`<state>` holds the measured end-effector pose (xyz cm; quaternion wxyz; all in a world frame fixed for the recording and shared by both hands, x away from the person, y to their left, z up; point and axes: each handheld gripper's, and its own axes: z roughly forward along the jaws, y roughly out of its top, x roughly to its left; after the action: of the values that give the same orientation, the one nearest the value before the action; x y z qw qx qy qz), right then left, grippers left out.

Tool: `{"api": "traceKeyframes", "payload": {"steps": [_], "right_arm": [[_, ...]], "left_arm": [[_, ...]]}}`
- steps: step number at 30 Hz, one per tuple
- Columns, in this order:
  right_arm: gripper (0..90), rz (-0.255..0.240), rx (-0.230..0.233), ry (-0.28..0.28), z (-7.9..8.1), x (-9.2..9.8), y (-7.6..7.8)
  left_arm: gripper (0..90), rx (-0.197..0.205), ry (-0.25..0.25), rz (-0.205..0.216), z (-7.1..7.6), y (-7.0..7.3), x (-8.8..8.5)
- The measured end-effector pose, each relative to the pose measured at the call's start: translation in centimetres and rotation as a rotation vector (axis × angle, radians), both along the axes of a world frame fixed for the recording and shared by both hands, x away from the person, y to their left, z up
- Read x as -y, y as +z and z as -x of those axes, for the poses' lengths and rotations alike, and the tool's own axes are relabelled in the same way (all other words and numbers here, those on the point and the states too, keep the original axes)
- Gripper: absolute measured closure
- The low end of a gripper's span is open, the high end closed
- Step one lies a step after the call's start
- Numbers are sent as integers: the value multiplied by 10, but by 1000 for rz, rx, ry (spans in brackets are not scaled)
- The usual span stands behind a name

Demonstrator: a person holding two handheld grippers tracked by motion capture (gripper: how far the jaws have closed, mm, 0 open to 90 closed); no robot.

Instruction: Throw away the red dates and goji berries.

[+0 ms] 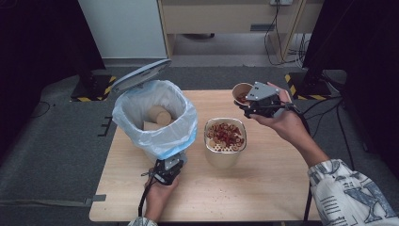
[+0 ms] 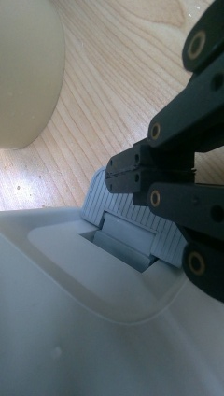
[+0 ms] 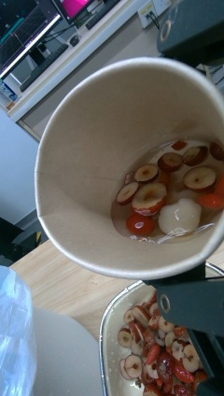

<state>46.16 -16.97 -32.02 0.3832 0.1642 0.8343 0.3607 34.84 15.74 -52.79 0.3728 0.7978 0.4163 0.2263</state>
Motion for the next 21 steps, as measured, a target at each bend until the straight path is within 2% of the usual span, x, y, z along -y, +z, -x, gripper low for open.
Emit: {"api": "traceKeyframes", "payload": {"steps": [3,10,15,16,20,21], "right_arm": [[349,8,7,2,1,0,1],[348,79,39,10,3,-3,-2],[348,88,45,13,3,-4,-1],[348,89,47,12,2,-4,-1],[348,93,53,15,3,-6,2],[347,106,55,36,6,-8,2]], "left_arm": [[895,1,2,1,0,0,0],[895,-2,-2,-2,0,0,-1],[895,2,7,3,0,0,0],[895,5,-21,-5,-1,0,-1],[895,4,-21,-5,-1,0,-1],[895,5,-21,-6,-1,0,-1]]}}
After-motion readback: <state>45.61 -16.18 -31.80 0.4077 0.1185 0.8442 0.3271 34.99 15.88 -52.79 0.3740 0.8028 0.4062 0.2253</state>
